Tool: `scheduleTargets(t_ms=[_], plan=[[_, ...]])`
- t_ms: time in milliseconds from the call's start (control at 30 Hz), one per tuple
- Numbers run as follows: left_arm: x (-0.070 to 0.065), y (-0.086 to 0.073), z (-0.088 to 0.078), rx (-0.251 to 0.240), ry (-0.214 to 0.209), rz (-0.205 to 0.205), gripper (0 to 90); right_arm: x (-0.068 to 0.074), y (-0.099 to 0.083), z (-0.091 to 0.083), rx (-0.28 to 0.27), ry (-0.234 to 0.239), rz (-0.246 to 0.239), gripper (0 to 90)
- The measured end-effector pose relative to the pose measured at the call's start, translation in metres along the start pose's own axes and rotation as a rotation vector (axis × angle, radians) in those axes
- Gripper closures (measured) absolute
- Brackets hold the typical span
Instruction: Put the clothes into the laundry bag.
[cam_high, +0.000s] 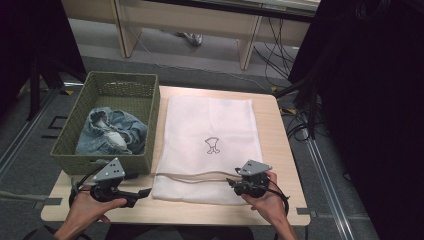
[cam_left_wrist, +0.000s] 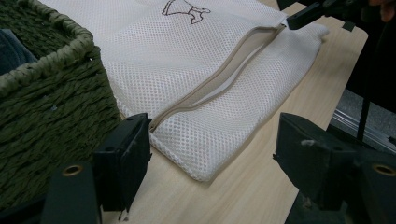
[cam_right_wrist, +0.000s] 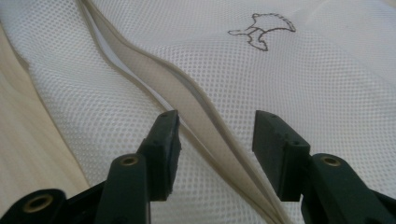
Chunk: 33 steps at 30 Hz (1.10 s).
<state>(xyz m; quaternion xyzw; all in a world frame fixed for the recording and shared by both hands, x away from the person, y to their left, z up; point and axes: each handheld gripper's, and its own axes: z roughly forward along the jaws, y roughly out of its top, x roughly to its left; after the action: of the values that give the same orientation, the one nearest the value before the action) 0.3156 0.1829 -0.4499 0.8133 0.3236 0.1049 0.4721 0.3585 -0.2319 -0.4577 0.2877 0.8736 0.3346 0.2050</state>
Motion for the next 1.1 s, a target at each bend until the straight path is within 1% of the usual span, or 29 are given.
scheduleTargets(t_ms=[33,67,100,133,167,200,233,300,333,367,400,467,533,567,600,633,667,700,733,767,833,867,900,933,1000,1033,1067,1100], plan=[[0.0,0.0,0.0,0.002,-0.001,0.0,25.9,0.0,0.002,0.005,0.011,-0.003,-0.013,52.7],[0.0,0.0,0.0,0.004,-0.001,0.001,25.9,0.0,0.003,0.01,0.028,0.0,-0.014,52.9],[0.0,0.0,0.0,0.004,-0.001,0.0,25.9,-0.001,0.005,0.013,0.028,0.004,-0.026,52.9],[0.0,0.0,0.0,-0.001,-0.004,-0.001,25.9,0.0,0.006,0.018,0.037,0.007,-0.018,52.9],[-0.001,-0.001,0.001,0.0,0.0,-0.026,25.9,0.0,0.008,0.022,0.041,0.01,-0.032,53.0],[-0.001,-0.001,0.001,0.0,0.0,-0.026,25.9,0.0,0.01,0.028,0.052,0.009,-0.052,53.3],[0.0,-0.001,0.001,0.002,-0.003,0.001,25.9,0.0,0.012,0.031,0.063,0.009,-0.065,53.2],[0.0,-0.001,0.0,0.004,-0.002,0.002,25.9,0.001,0.014,0.039,0.075,0.006,-0.086,53.2],[-0.001,-0.002,0.001,0.006,0.001,-0.016,25.9,0.001,0.015,0.042,0.081,0.007,-0.098,53.2],[0.0,-0.001,0.001,0.009,-0.007,-0.002,25.9,0.001,0.016,0.045,0.087,-0.003,-0.103,53.3],[0.001,-0.001,0.001,0.014,-0.014,0.008,25.9,0.001,0.017,0.048,0.096,0.0,-0.108,54.0],[0.0,-0.001,0.001,0.016,-0.016,0.003,25.9,0.001,0.02,0.053,0.1,-0.002,-0.133,55.2],[0.0,-0.001,0.001,0.017,-0.016,0.006,26.3,0.001,0.02,0.055,0.103,0.0,-0.127,57.0],[0.0,-0.001,0.001,0.017,-0.015,0.01,26.3,0.002,0.021,0.056,0.109,-0.008,-0.121,59.4],[0.0,-0.001,0.001,0.018,-0.015,0.01,26.6,0.0,0.025,0.06,0.099,-0.004,-0.148,66.0],[0.0,-0.001,0.001,0.019,-0.018,0.011,26.7,0.0,0.025,0.06,0.1,-0.005,-0.142,67.8],[-0.002,-0.001,0.001,0.02,-0.014,-0.014,26.9,0.0,0.027,0.06,0.093,0.003,-0.139,69.6],[-0.001,-0.001,0.001,0.021,-0.014,-0.011,27.2,-0.001,0.028,0.061,0.087,0.006,-0.148,71.7],[0.0,-0.001,0.002,0.016,-0.009,0.012,27.2,-0.003,0.03,0.061,0.082,0.011,-0.17,73.4],[-0.001,-0.001,0.002,0.017,-0.007,0.007,27.3,-0.003,0.032,0.061,0.075,0.008,-0.159,75.8],[-0.001,-0.001,0.002,0.016,-0.012,0.004,27.7,-0.004,0.036,0.062,0.071,0.011,-0.152,78.4],[-0.002,-0.001,0.002,0.019,-0.008,-0.006,28.0,-0.005,0.038,0.063,0.069,0.016,-0.159,80.1],[0.0,0.0,0.002,0.019,-0.017,0.018,28.0,-0.007,0.039,0.064,0.064,0.015,-0.166,81.2],[-0.001,-0.001,0.003,0.022,-0.016,-0.006,28.1,-0.007,0.041,0.064,0.067,0.017,-0.147,82.3],[-0.002,-0.001,0.002,0.017,-0.01,-0.003,28.4,-0.01,0.044,0.064,0.051,0.015,-0.116,84.2],[0.0,0.0,0.002,0.018,-0.018,0.018,28.6,-0.012,0.045,0.064,0.047,0.019,-0.112,84.6],[-0.001,-0.001,0.003,0.021,-0.016,-0.004,28.6,-0.014,0.047,0.064,0.042,0.02,-0.094,84.8],[-0.001,0.0,0.003,0.017,-0.008,-0.002,28.7,-0.016,0.049,0.063,0.033,0.019,-0.081,85.0]])
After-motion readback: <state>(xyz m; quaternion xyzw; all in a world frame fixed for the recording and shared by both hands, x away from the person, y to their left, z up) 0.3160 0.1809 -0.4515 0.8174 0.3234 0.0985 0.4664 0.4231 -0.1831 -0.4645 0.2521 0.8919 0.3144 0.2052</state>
